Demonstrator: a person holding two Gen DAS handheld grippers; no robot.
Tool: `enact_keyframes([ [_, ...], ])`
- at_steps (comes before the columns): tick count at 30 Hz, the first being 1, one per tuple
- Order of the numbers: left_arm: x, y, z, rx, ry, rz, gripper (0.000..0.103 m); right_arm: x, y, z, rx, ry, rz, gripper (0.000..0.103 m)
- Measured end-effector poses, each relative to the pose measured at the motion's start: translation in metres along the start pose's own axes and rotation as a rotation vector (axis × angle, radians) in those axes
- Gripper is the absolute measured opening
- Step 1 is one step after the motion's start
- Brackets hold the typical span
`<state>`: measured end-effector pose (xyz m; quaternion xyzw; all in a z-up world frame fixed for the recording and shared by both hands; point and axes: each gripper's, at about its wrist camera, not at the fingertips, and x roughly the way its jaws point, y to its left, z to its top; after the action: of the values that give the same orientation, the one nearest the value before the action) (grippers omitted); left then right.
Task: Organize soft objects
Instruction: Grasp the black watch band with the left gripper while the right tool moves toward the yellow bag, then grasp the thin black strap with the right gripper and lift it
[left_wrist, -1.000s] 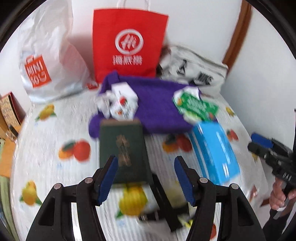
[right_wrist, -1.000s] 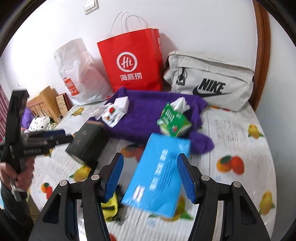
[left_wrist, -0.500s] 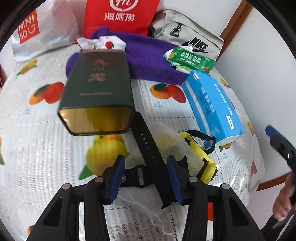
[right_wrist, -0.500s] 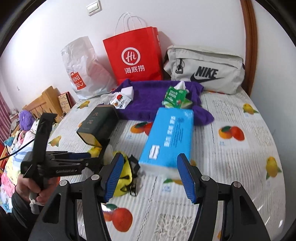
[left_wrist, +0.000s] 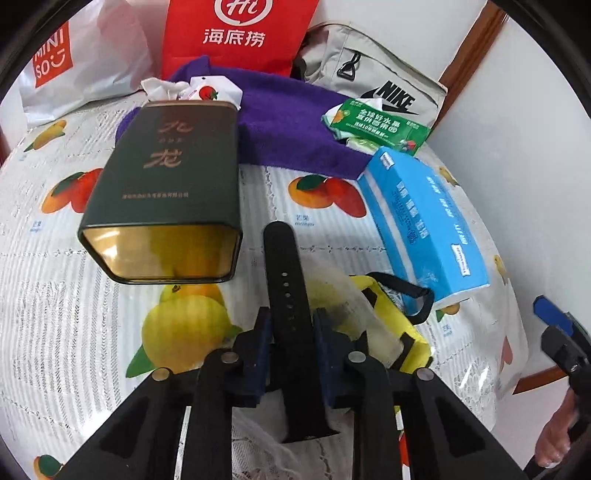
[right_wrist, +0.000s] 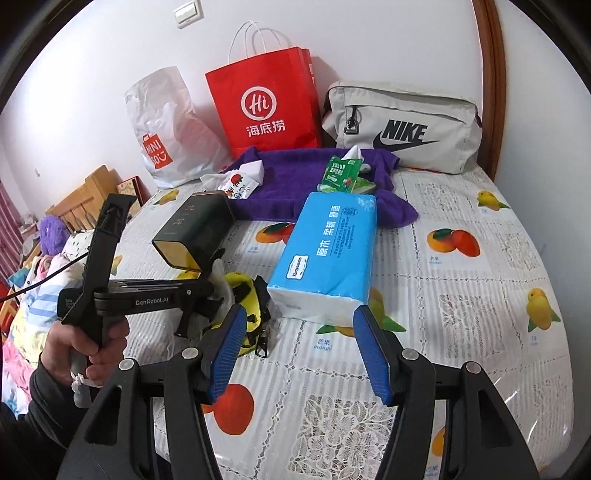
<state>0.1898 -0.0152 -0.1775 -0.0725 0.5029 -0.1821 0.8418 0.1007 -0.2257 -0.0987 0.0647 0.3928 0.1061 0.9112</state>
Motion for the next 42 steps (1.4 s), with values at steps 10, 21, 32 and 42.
enact_keyframes([
  [10,-0.039,0.005,-0.005,0.000,-0.045,-0.005,0.020,-0.003,0.014,-0.009,-0.020,0.002,0.031,0.059],
  [21,-0.060,0.051,-0.032,-0.054,-0.058,0.128,0.020,0.027,0.044,-0.017,-0.067,0.055,0.085,0.059],
  [32,-0.061,0.090,-0.042,-0.104,-0.057,0.164,0.020,0.070,0.112,-0.001,-0.342,0.055,0.117,0.059],
  [42,-0.061,0.104,-0.039,-0.112,-0.054,0.117,0.020,0.133,0.154,-0.018,-0.651,0.206,0.009,0.059],
])
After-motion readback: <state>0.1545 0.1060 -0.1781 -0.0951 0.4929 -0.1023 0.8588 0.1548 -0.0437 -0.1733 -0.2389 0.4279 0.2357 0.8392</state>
